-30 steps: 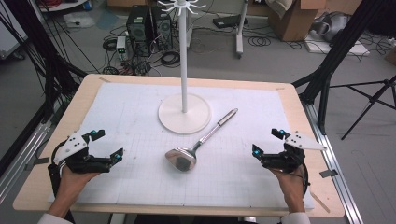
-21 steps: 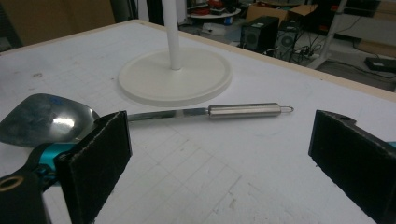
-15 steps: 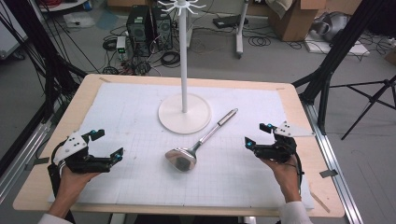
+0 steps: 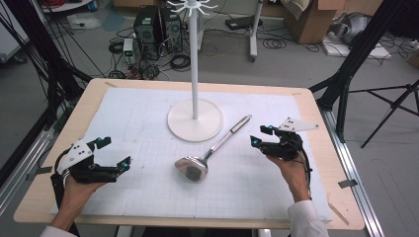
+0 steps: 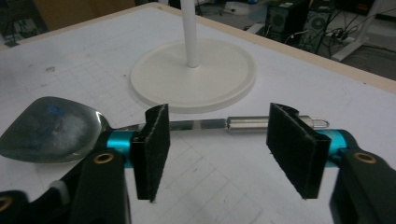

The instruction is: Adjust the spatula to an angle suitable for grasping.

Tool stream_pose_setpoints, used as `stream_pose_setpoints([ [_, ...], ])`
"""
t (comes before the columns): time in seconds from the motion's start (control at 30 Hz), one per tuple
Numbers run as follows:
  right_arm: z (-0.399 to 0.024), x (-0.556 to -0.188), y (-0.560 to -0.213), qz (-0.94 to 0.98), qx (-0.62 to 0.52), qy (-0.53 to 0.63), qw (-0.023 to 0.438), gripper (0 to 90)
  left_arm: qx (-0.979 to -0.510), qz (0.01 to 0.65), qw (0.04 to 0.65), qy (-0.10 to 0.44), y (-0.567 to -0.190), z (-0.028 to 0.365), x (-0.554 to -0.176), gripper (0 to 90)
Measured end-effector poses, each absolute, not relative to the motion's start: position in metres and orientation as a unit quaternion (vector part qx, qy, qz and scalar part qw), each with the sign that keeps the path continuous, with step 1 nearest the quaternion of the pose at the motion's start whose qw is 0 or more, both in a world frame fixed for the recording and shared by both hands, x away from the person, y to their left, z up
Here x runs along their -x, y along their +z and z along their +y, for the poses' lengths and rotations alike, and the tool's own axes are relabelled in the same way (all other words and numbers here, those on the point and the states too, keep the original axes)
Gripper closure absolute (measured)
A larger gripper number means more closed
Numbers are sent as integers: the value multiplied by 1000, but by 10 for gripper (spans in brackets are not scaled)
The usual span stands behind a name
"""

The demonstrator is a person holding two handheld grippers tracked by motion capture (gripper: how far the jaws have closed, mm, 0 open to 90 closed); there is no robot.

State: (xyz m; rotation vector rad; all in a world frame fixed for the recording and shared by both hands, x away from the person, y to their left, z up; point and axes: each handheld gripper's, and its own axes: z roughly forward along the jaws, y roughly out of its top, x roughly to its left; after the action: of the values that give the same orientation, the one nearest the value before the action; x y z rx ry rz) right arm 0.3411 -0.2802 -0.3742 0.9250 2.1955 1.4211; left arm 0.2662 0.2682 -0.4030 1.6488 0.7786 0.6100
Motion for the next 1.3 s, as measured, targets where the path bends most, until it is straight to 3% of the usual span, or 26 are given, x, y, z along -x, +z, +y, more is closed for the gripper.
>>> stream_pose_setpoints([
  [0.07,-275,-348,-371,781,-317,506,182,501,-704,331,571,260,-403,268,-266,18],
  [0.23,-268,-358,-370,785,-320,501,172,519,-705,331,571,260,-404,267,-267,18],
  [0.37,-259,-367,-368,792,-317,491,173,588,-705,331,570,260,-404,268,-267,18],
  [0.8,-241,-392,-375,818,-303,460,165,891,-709,332,567,257,-406,268,-268,18],
  [1.3,-224,-427,-372,852,-308,405,123,896,-710,336,564,255,-407,269,-269,18],
])
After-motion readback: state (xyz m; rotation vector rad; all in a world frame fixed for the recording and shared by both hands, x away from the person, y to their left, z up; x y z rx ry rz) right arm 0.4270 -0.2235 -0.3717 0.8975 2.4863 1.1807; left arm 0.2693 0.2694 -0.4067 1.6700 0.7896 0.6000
